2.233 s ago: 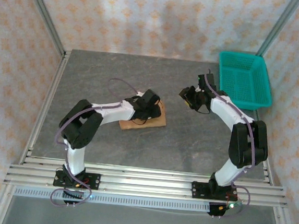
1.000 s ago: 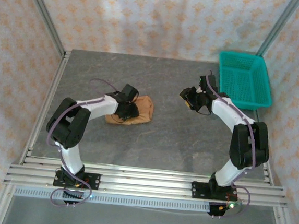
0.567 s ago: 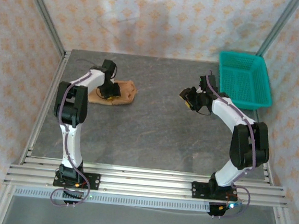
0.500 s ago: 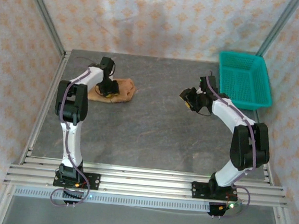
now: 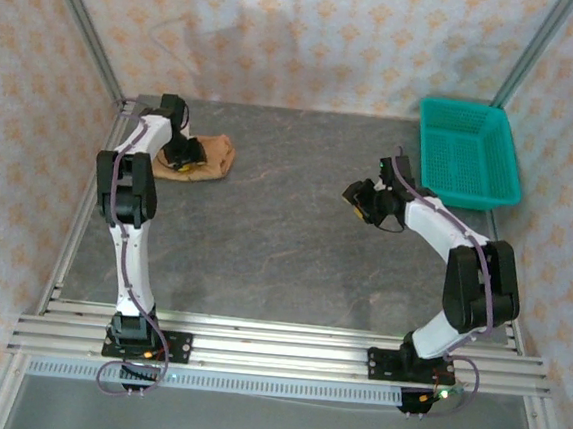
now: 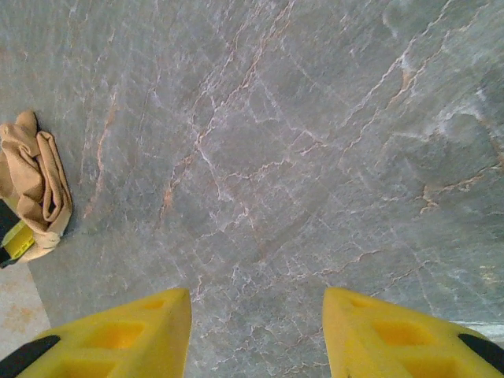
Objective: Fold the inside-out t-shirt
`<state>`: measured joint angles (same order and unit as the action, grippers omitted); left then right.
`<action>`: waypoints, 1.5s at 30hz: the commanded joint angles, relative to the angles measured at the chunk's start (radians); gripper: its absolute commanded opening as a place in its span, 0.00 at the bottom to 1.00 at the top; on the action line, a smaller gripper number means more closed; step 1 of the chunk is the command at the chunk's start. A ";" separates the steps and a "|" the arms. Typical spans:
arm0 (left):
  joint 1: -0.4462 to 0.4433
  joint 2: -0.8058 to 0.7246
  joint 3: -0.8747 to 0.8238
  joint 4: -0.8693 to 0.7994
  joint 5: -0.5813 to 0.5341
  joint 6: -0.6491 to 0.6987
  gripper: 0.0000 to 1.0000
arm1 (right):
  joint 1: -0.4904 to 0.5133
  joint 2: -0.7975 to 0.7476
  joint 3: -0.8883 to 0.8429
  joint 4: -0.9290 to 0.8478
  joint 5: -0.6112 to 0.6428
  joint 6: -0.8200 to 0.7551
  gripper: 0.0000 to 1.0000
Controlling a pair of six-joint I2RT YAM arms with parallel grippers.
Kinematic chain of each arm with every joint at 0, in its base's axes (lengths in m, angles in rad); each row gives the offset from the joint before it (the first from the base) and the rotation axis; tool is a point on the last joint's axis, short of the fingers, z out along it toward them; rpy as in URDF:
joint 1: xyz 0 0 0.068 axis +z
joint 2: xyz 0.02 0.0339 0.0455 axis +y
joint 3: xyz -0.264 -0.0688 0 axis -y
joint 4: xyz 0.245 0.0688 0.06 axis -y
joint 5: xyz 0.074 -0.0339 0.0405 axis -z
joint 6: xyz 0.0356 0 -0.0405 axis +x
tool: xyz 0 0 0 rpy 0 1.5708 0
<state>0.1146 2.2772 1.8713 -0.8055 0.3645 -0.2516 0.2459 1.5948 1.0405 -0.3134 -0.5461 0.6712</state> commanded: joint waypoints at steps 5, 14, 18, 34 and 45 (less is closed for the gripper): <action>-0.100 -0.318 -0.324 0.220 -0.025 -0.060 0.53 | 0.043 -0.019 -0.003 0.022 0.023 0.005 0.49; -0.114 -0.273 -0.314 0.248 0.014 -0.062 0.54 | 0.085 -0.024 -0.033 0.071 0.023 0.033 0.49; -0.136 -0.205 -0.280 0.263 0.036 -0.075 0.54 | 0.087 -0.025 -0.025 0.061 0.028 0.030 0.49; -0.241 -0.357 -0.283 0.081 -0.061 -0.042 0.75 | 0.079 -0.232 -0.048 -0.036 0.253 -0.205 0.61; -0.292 -0.779 -0.473 0.131 -0.155 -0.110 1.00 | 0.041 -0.606 -0.250 0.060 0.758 -0.411 0.90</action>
<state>-0.1772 1.5158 1.4578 -0.6662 0.2676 -0.3325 0.2890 1.0729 0.8581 -0.3252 0.0231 0.3550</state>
